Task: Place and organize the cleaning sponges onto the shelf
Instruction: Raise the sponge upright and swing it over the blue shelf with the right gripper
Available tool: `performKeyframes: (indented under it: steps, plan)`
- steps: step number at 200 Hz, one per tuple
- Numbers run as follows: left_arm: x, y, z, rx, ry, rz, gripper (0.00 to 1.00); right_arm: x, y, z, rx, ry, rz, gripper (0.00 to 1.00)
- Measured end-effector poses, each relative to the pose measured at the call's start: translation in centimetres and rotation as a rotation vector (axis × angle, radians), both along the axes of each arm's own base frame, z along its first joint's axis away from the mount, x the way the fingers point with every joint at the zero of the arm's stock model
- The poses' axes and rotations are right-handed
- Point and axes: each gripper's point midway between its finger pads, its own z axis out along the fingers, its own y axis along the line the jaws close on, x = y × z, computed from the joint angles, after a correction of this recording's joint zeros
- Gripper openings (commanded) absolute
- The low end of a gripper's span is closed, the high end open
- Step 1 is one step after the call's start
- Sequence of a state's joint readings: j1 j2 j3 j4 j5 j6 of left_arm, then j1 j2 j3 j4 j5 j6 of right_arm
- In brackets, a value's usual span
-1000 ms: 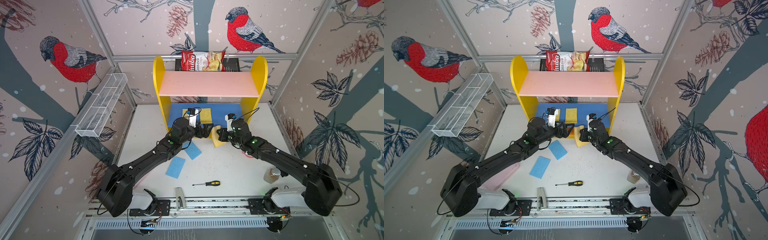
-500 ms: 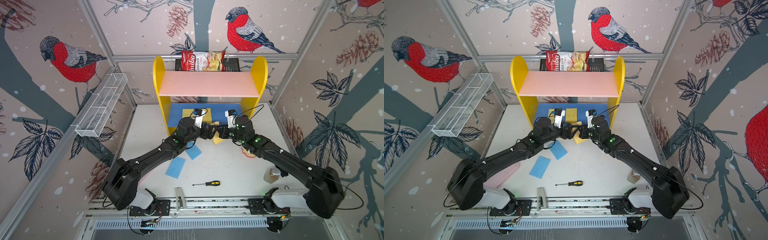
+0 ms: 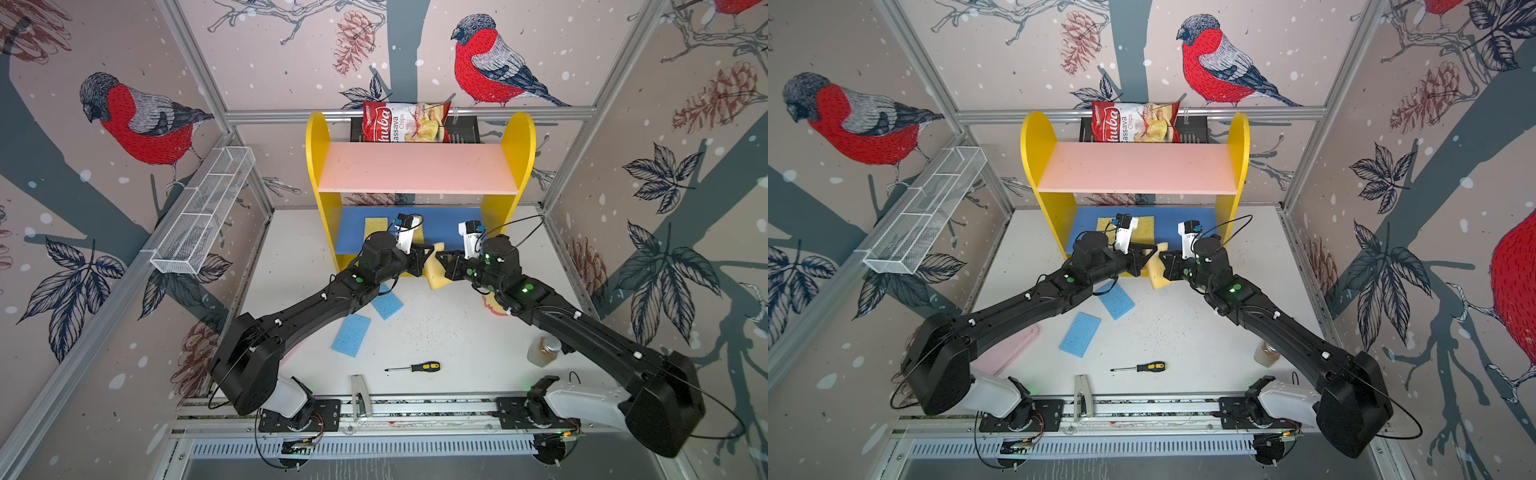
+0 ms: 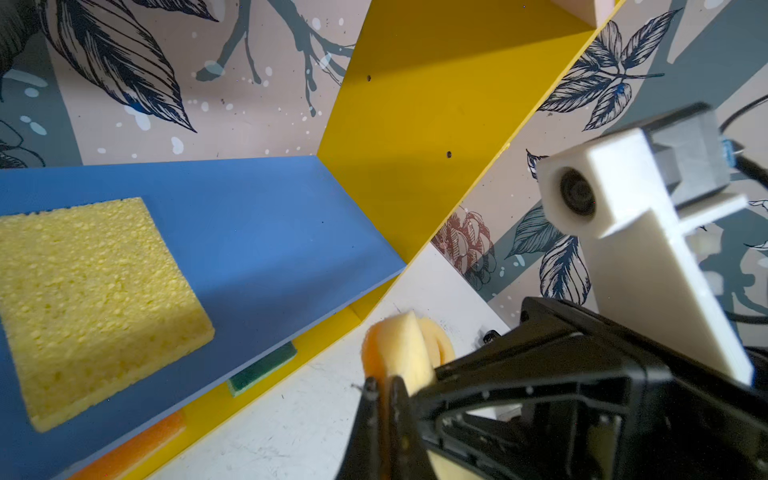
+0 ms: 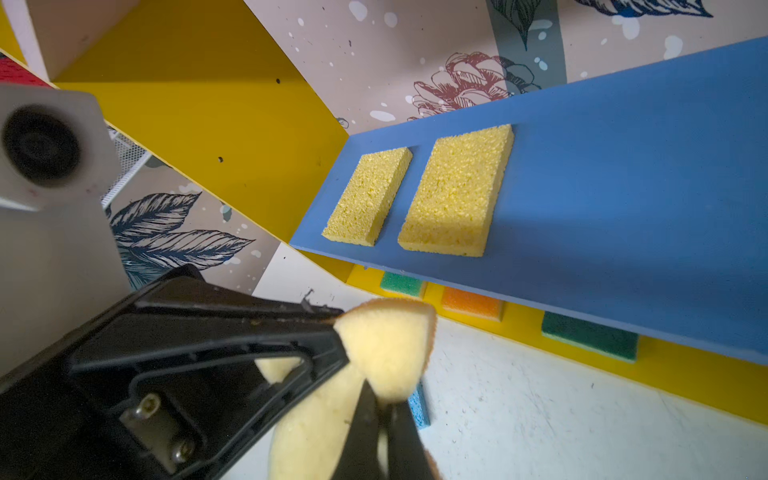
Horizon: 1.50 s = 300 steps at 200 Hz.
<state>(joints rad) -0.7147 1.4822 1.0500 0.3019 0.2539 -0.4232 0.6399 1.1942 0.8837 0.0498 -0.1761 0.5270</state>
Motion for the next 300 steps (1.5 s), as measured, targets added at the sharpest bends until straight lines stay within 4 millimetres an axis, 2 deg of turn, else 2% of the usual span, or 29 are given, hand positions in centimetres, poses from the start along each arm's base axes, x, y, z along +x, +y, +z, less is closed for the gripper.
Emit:
performKeyframes:
  steps: [13, 36, 53, 62, 90, 105, 138, 150, 158, 167, 171, 188, 225, 232, 237, 256, 262, 268, 270, 272, 286, 300]
  plan:
    - [-0.1, 0.0, 0.0, -0.001, 0.0, -0.003, 0.0, -0.1, -0.4, -0.1, 0.014, -0.007, 0.002, 0.31]
    - [-0.1, 0.0, 0.2, -0.009, 0.004, -0.003, 0.0, 0.1, -0.9, -0.2, 0.06, -0.007, 0.007, 0.46]
    - [-0.1, -0.1, 0.4, -0.019, 0.006, -0.001, 0.0, 0.1, -1.1, -0.6, 0.099, 0.011, 0.023, 0.69]
    - [-0.1, -0.1, 0.6, -0.023, 0.003, -0.005, 0.0, 0.0, -1.1, -0.8, 0.111, 0.013, 0.036, 0.77]
    - [-0.3, -0.4, 1.5, -0.046, -0.009, -0.021, 0.0, -0.8, -0.9, -1.1, 0.186, 0.027, 0.11, 0.85]
    - [-0.4, -0.4, 1.8, -0.052, -0.014, -0.027, 0.0, -1.3, -0.6, -1.1, 0.211, 0.025, 0.16, 0.86]
    - [-0.2, 0.3, 2.6, -0.073, -0.015, -0.012, 0.0, -2.7, 0.4, -1.2, 0.271, 0.047, 0.268, 0.78]
    - [-0.1, 0.8, 2.7, -0.08, -0.013, -0.002, 0.0, -3.1, 0.4, -1.6, 0.288, 0.065, 0.286, 0.69]
    - [0.0, 1.0, 2.8, -0.084, -0.016, 0.002, 0.0, -3.4, 0.3, -1.9, 0.302, 0.076, 0.299, 0.56]
    - [0.1, 1.2, 3.0, -0.094, -0.019, 0.007, 0.0, -3.7, 0.2, -2.0, 0.322, 0.089, 0.31, 0.3]
    - [0.2, 1.3, 3.1, -0.1, -0.017, 0.008, 0.0, -3.8, 0.2, -2.0, 0.332, 0.091, 0.314, 0.22]
    - [0.2, 1.5, 3.4, -0.113, -0.019, 0.009, 0.0, -4.0, 0.0, -1.8, 0.365, 0.098, 0.326, 0.01]
    - [0.1, 1.4, 3.9, -0.138, -0.02, 0.0, 0.01, -4.2, -0.3, -0.6, 0.399, 0.086, 0.325, 0.0]
    - [0.1, 1.4, 4.0, -0.144, -0.02, 0.001, 0.06, -4.2, -0.4, -0.3, 0.398, 0.084, 0.32, 0.0]
    - [0.0, 1.5, 4.1, -0.146, -0.023, 0.001, 0.13, -4.1, -0.5, -0.2, 0.397, 0.085, 0.315, 0.0]
    - [-0.2, 1.8, 4.7, -0.157, -0.04, 0.009, 0.63, -3.8, -0.8, 0.4, 0.374, 0.069, 0.292, 0.0]
    - [-0.4, 2.0, 4.7, -0.157, -0.04, 0.009, 0.75, -3.5, -1.0, 0.6, 0.362, 0.056, 0.279, 0.0]
    - [-0.5, 2.1, 4.7, -0.156, -0.039, 0.009, 0.82, -3.2, -1.2, 0.8, 0.357, 0.048, 0.258, 0.0]
    - [-0.5, 2.1, 4.7, -0.155, -0.038, 0.01, 0.92, -3.1, -1.3, 0.9, 0.354, 0.045, 0.253, 0.0]
    - [-0.5, 2.1, 4.6, -0.154, -0.037, 0.012, 0.96, -2.9, -1.3, 1.0, 0.35, 0.04, 0.246, 0.0]
    - [-0.5, 2.4, 4.5, -0.148, -0.034, 0.026, 0.98, -2.1, -2.0, 0.9, 0.329, 0.032, 0.204, 0.0]
    - [-0.4, 2.6, 4.5, -0.143, -0.035, 0.036, 0.98, -1.4, -2.8, 0.0, 0.307, 0.052, 0.164, 0.0]
